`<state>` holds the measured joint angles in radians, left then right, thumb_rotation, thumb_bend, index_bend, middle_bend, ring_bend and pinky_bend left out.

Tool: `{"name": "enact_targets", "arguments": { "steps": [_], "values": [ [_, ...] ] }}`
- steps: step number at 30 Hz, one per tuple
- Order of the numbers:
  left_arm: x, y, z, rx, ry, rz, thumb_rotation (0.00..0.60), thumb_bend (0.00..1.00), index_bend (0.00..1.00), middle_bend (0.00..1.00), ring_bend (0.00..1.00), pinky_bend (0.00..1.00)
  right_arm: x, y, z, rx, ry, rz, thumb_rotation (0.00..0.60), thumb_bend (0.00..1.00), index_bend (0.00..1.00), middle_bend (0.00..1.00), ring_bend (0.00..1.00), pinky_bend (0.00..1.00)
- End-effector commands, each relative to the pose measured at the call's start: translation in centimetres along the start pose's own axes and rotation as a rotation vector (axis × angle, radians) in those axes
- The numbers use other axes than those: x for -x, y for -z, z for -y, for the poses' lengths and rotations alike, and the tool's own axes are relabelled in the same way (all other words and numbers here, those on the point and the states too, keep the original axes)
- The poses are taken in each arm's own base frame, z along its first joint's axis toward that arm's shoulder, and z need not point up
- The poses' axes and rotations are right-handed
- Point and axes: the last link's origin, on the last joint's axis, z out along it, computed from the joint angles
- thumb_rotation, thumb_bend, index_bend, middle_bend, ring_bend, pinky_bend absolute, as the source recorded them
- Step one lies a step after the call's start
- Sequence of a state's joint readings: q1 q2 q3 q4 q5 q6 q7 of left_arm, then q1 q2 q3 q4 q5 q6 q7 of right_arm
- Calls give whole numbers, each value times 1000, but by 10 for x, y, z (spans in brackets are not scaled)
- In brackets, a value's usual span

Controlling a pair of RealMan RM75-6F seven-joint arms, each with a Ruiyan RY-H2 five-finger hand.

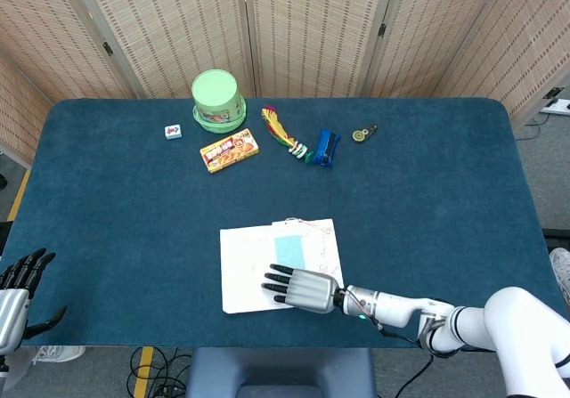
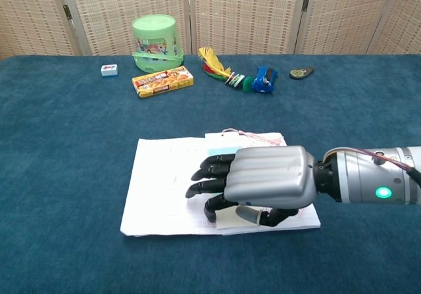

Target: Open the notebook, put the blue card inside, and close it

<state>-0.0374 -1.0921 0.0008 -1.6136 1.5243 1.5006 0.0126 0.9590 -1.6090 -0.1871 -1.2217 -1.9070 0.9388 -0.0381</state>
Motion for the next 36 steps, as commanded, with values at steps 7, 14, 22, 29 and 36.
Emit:
{"name": "enact_targets", "arguments": {
  "steps": [7, 14, 22, 29, 36],
  "values": [
    [1, -1, -1, 4, 2, 2, 600, 277, 122, 89, 110, 171, 2, 8, 1, 1, -4, 10, 600, 699, 324, 72, 0, 0],
    [0, -2, 0, 1, 0, -1, 600, 277, 122, 89, 110, 171, -2, 9, -1, 10, -6, -17, 600, 698, 324, 73, 0, 0],
    [-1, -6, -2, 17, -9, -10, 600, 277, 122, 89, 110, 171, -18, 13, -17, 83, -4, -75, 600, 665, 324, 72, 0, 0],
    [-3, -14, -7, 48, -16, -24, 600, 277, 122, 89, 110, 171, -20, 22, -43, 212, -18, -47, 600, 661, 285, 75, 0, 0],
    [-3, -14, -9, 54, -16, -26, 600, 277, 122, 89, 110, 171, -27, 3, -63, 283, -42, 6, 600, 742, 94, 144, 0, 0]
  ]
}}
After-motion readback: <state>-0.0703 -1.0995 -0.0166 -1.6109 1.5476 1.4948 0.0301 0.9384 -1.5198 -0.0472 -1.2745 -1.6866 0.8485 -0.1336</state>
